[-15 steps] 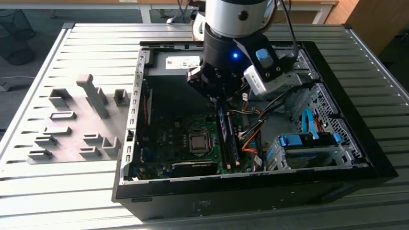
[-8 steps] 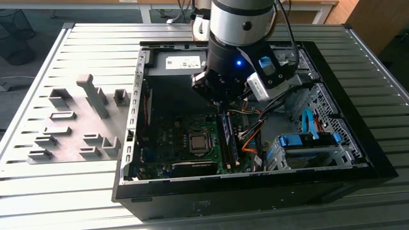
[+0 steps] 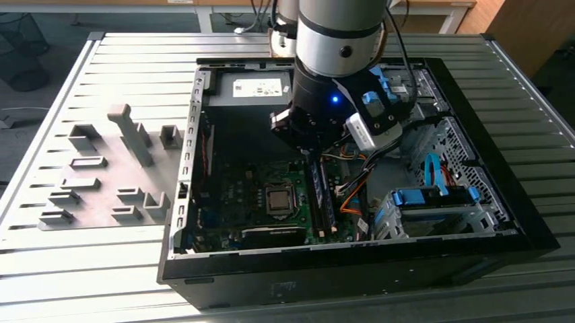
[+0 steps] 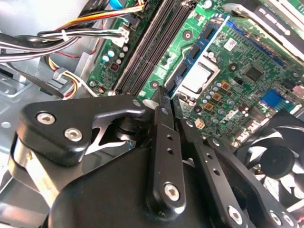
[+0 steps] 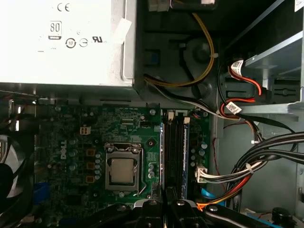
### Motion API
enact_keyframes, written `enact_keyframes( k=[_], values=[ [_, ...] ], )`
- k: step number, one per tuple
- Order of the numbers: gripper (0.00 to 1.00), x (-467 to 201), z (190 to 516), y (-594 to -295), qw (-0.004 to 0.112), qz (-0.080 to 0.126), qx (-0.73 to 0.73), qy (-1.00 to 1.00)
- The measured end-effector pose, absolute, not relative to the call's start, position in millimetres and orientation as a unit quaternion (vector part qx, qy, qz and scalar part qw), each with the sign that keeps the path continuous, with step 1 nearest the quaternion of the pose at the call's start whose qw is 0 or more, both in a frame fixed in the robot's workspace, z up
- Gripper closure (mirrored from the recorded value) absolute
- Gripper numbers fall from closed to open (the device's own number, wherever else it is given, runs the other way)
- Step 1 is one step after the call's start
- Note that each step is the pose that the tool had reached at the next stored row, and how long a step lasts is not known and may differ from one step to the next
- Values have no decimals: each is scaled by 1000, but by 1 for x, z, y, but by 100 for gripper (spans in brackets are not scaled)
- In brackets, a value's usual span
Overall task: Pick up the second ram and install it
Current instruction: 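Insert the second ram into the second slot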
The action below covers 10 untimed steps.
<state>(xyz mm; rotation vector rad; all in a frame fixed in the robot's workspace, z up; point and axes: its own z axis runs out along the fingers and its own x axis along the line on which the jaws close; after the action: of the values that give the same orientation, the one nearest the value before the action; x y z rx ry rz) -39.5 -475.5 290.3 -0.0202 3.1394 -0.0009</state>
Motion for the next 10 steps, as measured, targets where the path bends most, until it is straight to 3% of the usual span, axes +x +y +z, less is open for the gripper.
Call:
enact_keyframes(
  k=[10],
  values=[
    [86,-36,280,-475,1,0,4,1000]
  ],
)
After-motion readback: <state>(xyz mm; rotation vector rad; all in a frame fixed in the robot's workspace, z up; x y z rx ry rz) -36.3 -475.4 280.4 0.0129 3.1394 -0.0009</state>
